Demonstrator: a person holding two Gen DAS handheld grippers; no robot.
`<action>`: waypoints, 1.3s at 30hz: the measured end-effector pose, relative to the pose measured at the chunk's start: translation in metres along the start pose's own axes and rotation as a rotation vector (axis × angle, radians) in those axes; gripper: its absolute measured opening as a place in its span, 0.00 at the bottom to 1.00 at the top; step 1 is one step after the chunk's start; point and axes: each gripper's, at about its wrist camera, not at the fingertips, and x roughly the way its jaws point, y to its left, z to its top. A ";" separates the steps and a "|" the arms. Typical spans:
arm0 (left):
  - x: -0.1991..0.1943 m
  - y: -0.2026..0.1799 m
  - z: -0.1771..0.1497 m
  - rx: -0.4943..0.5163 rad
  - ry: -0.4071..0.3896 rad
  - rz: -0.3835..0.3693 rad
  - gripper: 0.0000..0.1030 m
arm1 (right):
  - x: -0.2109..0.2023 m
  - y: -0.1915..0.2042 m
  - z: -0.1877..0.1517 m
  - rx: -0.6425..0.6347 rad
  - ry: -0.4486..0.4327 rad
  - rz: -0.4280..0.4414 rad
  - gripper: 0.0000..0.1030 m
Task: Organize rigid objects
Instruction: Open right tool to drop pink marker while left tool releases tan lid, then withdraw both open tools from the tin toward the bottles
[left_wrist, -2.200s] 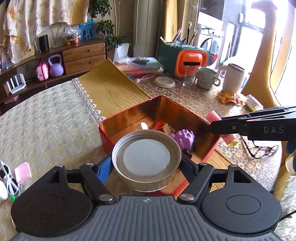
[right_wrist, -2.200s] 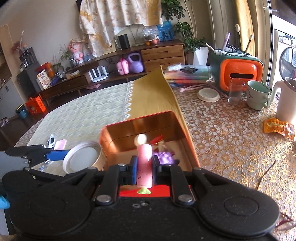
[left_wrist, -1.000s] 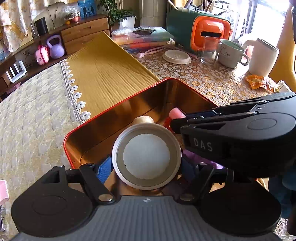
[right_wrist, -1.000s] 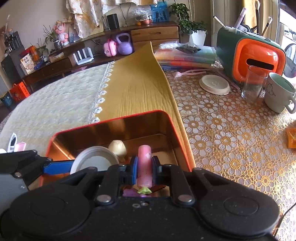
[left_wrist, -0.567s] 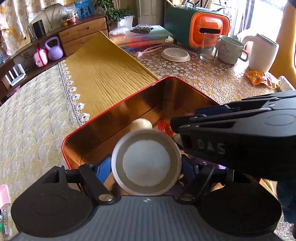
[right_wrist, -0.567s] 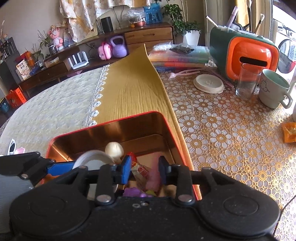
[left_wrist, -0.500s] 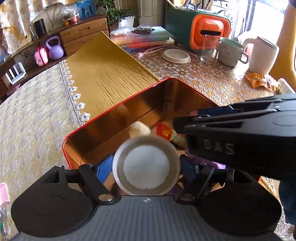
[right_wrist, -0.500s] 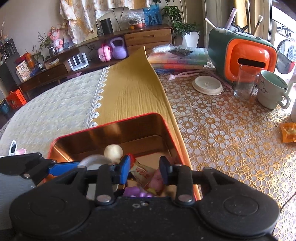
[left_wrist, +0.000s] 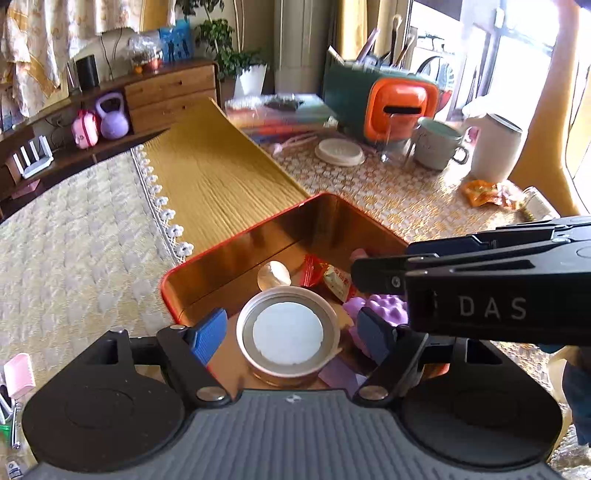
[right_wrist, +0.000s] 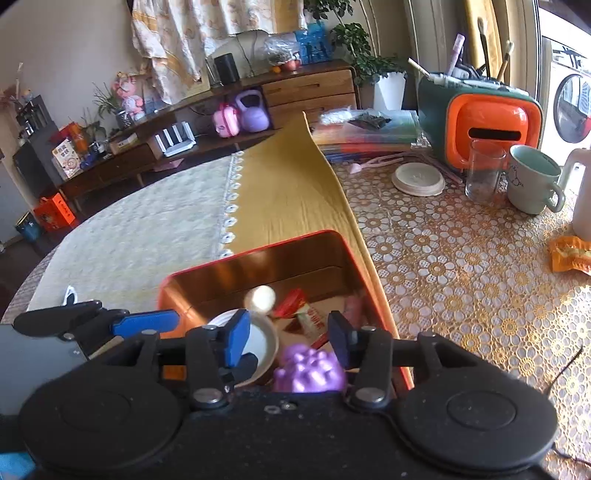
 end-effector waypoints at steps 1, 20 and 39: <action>-0.005 0.001 -0.001 0.003 -0.004 0.000 0.75 | -0.004 0.002 -0.001 -0.004 -0.002 0.004 0.48; -0.110 0.055 -0.047 -0.031 -0.112 0.015 0.82 | -0.075 0.072 -0.030 -0.117 -0.063 0.091 0.73; -0.176 0.149 -0.106 -0.179 -0.144 0.027 0.84 | -0.074 0.162 -0.063 -0.277 -0.056 0.200 0.94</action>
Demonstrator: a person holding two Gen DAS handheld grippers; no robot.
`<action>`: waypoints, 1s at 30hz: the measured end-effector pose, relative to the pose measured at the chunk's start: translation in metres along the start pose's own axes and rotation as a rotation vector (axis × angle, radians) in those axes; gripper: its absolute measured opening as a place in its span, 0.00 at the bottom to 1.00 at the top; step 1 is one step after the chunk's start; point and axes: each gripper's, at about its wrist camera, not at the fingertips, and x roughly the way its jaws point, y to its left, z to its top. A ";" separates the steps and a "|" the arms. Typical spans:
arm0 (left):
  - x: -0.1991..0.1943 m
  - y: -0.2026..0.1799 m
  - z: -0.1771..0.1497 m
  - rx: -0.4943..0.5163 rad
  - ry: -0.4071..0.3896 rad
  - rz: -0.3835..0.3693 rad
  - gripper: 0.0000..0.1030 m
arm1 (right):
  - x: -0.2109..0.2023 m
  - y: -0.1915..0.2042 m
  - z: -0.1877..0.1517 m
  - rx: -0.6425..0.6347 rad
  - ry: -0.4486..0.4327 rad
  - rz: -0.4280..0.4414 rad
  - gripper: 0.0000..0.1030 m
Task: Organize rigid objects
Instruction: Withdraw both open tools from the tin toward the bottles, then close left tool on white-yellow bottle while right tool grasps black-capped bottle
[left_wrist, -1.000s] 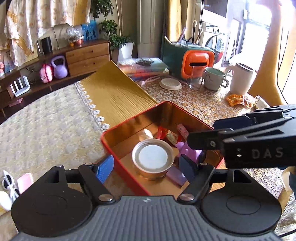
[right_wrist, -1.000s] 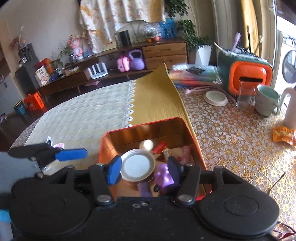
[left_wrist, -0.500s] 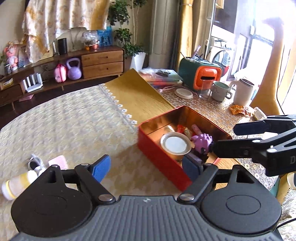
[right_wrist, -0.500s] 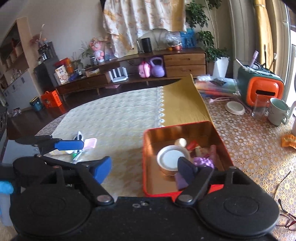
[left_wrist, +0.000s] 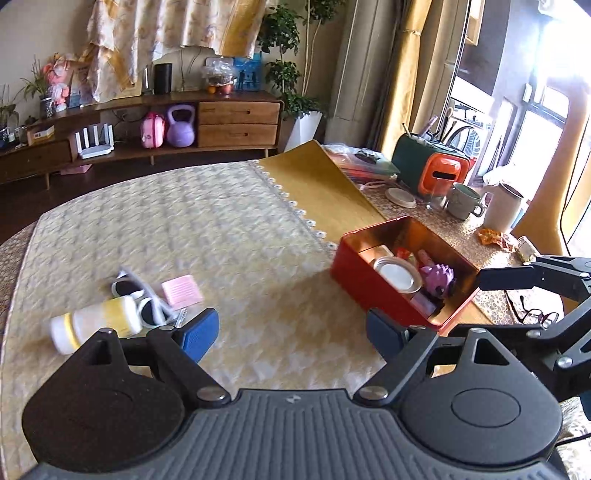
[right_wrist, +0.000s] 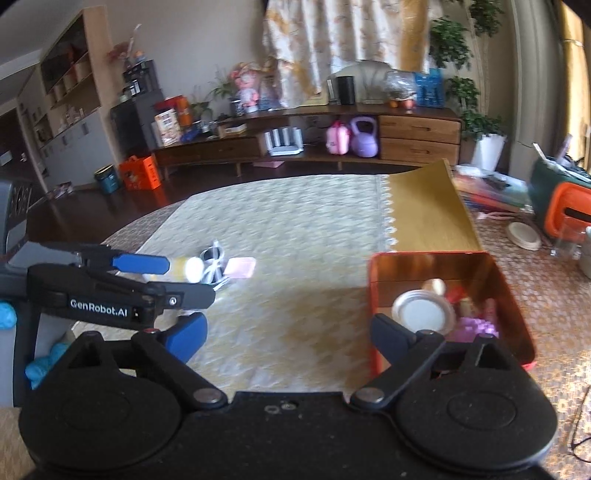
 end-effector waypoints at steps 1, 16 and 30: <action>-0.002 0.004 -0.002 -0.004 0.001 0.004 0.84 | 0.002 0.005 -0.001 -0.007 0.001 0.009 0.94; -0.025 0.084 -0.024 -0.004 0.011 0.073 0.93 | 0.049 0.073 0.000 -0.095 0.050 0.096 0.95; 0.020 0.158 -0.011 -0.015 0.047 0.075 1.00 | 0.110 0.100 -0.001 -0.110 0.126 0.135 0.91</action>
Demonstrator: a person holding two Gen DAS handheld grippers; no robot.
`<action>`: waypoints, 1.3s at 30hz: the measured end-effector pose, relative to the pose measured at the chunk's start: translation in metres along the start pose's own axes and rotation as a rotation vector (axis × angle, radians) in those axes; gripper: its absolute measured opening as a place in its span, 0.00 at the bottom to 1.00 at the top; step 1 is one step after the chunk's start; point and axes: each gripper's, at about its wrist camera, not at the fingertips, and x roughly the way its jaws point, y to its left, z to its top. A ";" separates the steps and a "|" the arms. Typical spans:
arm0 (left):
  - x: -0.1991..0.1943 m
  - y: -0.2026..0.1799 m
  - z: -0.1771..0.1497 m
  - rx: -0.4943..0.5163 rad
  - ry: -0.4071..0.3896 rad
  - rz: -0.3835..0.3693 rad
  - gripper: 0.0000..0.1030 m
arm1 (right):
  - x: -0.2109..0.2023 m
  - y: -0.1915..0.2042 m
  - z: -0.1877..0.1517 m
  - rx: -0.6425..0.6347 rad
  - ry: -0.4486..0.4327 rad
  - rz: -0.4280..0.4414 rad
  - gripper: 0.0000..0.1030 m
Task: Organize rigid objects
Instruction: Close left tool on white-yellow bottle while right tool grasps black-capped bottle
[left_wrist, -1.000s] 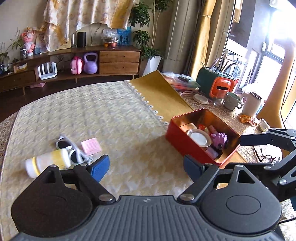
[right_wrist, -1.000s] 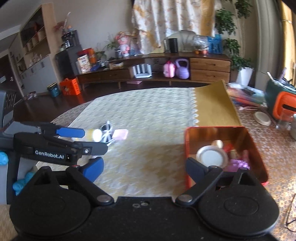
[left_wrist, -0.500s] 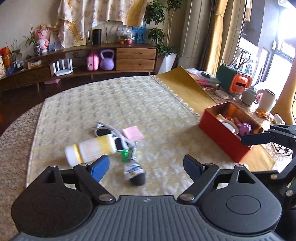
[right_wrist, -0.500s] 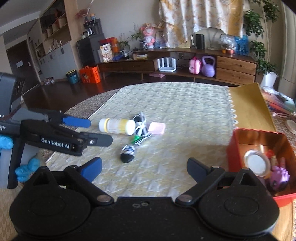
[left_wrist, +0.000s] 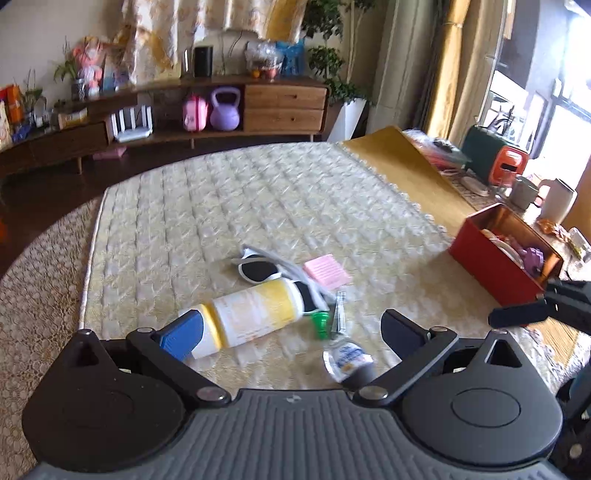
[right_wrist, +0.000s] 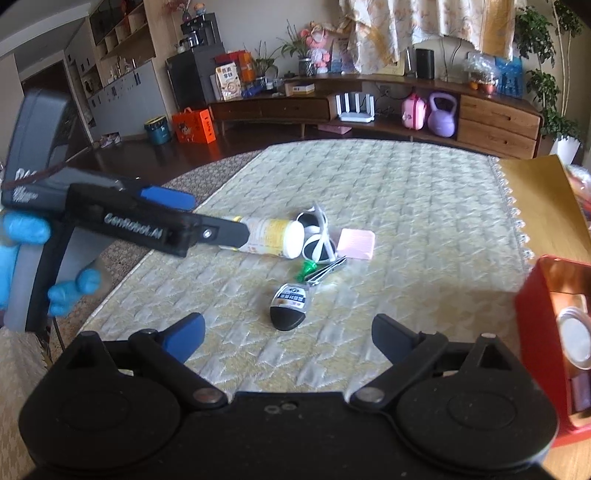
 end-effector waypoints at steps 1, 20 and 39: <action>0.004 0.004 0.000 0.003 -0.001 -0.002 1.00 | 0.005 0.000 0.000 0.001 0.011 0.007 0.89; 0.084 0.016 0.000 0.230 0.082 0.010 1.00 | 0.077 0.000 0.000 -0.033 0.109 -0.006 0.73; 0.100 0.014 -0.008 0.275 0.063 0.055 0.88 | 0.097 0.021 -0.003 -0.151 0.060 -0.065 0.41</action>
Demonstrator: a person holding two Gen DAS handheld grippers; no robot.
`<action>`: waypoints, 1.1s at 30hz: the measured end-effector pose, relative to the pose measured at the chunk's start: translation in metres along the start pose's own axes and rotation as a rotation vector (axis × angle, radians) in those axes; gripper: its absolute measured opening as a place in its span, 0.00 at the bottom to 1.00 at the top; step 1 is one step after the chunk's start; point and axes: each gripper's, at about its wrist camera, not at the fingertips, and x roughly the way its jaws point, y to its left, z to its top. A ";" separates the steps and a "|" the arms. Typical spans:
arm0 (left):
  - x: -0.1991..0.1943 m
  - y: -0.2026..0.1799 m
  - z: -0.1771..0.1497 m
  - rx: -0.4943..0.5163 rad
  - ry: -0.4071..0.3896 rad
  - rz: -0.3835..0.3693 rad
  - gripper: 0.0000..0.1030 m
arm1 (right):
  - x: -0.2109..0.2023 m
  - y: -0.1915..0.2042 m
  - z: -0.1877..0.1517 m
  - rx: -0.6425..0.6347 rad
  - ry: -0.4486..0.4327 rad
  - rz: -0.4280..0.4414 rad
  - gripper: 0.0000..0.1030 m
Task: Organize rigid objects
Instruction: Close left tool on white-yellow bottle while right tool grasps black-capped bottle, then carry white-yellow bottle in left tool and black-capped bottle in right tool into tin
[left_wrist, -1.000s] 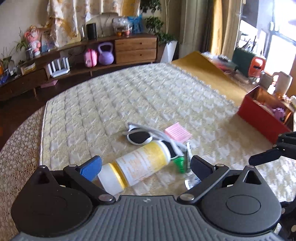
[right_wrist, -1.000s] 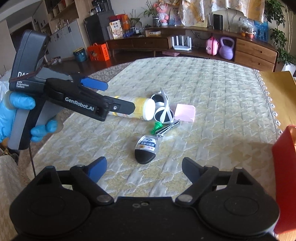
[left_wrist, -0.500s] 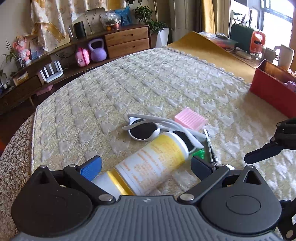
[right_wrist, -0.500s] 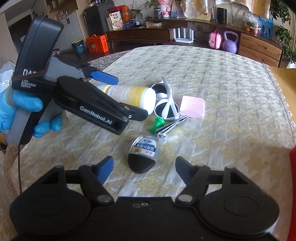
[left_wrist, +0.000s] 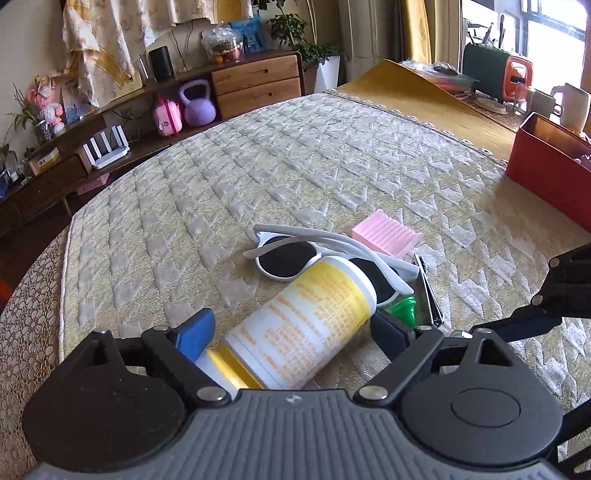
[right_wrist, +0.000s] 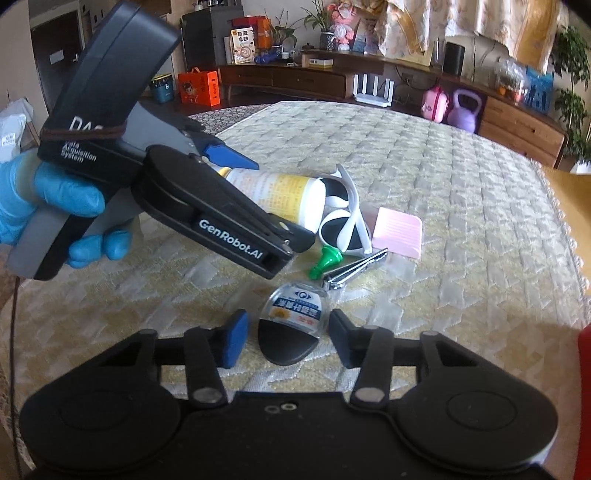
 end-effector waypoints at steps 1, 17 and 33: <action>-0.001 -0.001 0.000 0.003 0.001 0.003 0.88 | -0.001 0.000 -0.001 -0.001 -0.001 -0.001 0.40; -0.022 -0.029 -0.004 -0.044 0.051 0.019 0.62 | -0.034 -0.015 -0.015 0.068 -0.012 -0.010 0.39; -0.052 -0.066 -0.004 -0.176 0.086 -0.015 0.51 | -0.114 -0.055 -0.045 0.170 -0.064 -0.043 0.39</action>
